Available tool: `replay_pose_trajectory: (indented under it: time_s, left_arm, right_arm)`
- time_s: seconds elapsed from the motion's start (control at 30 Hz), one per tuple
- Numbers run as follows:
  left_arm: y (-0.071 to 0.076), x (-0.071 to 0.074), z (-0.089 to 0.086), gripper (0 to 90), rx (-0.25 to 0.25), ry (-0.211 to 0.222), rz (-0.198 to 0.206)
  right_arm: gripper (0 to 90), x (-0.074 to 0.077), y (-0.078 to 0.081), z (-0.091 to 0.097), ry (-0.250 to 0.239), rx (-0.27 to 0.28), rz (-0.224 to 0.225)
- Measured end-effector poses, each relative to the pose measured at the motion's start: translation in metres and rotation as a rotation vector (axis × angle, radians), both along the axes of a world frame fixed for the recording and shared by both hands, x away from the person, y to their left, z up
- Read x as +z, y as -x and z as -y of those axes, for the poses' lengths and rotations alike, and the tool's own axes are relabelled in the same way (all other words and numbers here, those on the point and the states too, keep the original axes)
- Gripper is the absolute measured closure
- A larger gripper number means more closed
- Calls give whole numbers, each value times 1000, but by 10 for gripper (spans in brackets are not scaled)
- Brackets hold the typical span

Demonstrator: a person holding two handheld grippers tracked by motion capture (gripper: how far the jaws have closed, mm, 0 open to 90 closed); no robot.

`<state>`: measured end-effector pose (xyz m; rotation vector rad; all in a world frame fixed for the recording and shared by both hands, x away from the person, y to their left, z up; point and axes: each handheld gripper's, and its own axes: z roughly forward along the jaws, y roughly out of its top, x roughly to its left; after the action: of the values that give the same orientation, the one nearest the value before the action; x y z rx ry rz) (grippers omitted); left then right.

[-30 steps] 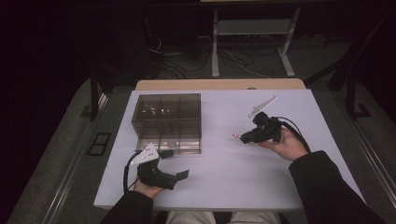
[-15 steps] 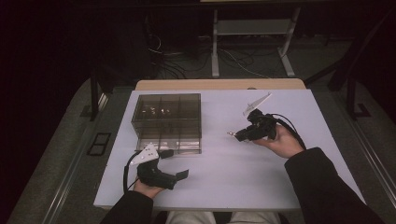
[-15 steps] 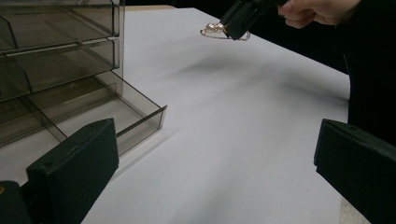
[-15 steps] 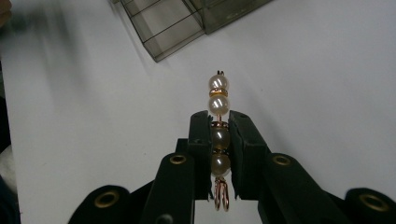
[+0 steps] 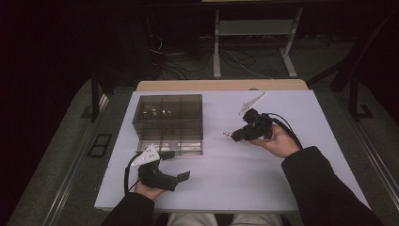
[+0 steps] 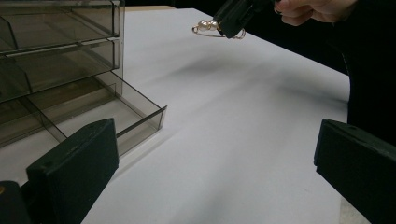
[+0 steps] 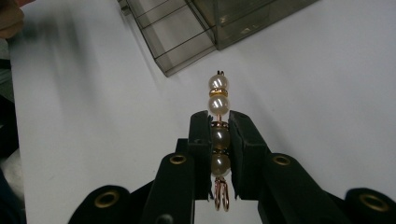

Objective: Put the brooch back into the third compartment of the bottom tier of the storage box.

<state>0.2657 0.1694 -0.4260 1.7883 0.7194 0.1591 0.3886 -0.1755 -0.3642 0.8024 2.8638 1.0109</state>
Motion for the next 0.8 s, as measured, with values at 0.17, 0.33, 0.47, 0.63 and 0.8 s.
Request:
replay_pose_trajectory:
  time_s: [0.17,0.33,0.47,0.63,0.8]
  left_arm:
    - [0,0,0,0,0,0,0]
    - [0,0,0,0,-1,2,0]
    - [0,0,0,0,-1,2,0]
    - [0,0,0,0,-2,2,1]
    - [0,0,0,0,-4,0,2]
  right_arm:
    - [789,2,0,-8,2,15,3]
    - [788,4,0,-15,0,26,5]
    - [789,5,-1,-21,-2,42,9]
    - [789,5,-1,-29,2,60,3]
    - [789,5,0,-37,2,72,2]
